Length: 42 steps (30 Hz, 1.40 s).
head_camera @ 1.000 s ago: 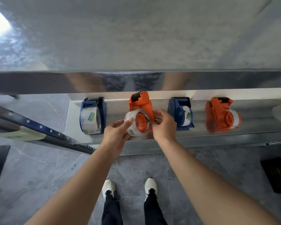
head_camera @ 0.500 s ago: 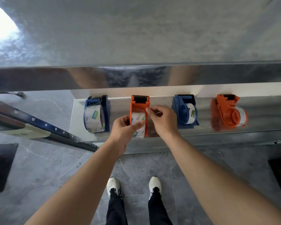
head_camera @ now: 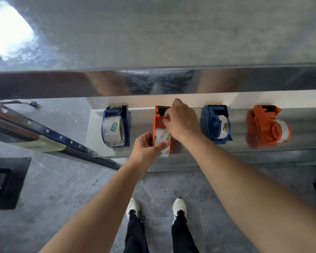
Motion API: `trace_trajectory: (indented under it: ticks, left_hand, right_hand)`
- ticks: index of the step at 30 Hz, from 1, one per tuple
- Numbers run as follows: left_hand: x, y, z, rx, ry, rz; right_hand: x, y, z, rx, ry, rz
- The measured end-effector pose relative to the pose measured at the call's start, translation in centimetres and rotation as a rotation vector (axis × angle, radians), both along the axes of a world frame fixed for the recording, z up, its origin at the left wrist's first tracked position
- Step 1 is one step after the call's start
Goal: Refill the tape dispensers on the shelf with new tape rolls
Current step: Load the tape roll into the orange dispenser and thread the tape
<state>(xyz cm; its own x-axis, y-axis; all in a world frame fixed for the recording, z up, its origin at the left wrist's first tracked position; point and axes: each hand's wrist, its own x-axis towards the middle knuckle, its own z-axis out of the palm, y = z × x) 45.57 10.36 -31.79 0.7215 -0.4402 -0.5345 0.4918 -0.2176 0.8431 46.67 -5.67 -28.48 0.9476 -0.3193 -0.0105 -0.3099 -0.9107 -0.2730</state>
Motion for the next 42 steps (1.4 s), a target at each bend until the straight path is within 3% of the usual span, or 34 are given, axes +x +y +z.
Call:
trace_trajectory:
  ticks: [8,20,29,38,42]
  left_hand:
    - [0.7,0.6,-0.3,0.008,0.001,-0.099]
    - [0.6,-0.4,0.1,-0.006,0.018,0.048]
    - [0.4,-0.1,0.0,0.012,0.015,0.014]
    - [0.6,-0.6,0.1,0.016,0.022,0.037]
    - [1.0,0.7,-0.1,-0.035,0.038,-0.036]
  right_hand:
    - [0.4,-0.4,-0.1,0.052,-0.111,-0.059]
    - [1.1,-0.6,-0.9,0.13,-0.156,-0.07]
    - [1.3,-0.1,-0.4,0.029,-0.3,-0.165]
    - [2.1,-0.3,-0.8,0.07,-0.245,-0.173]
    - [2.7,0.0,-1.0,0.206,-0.233,-0.252]
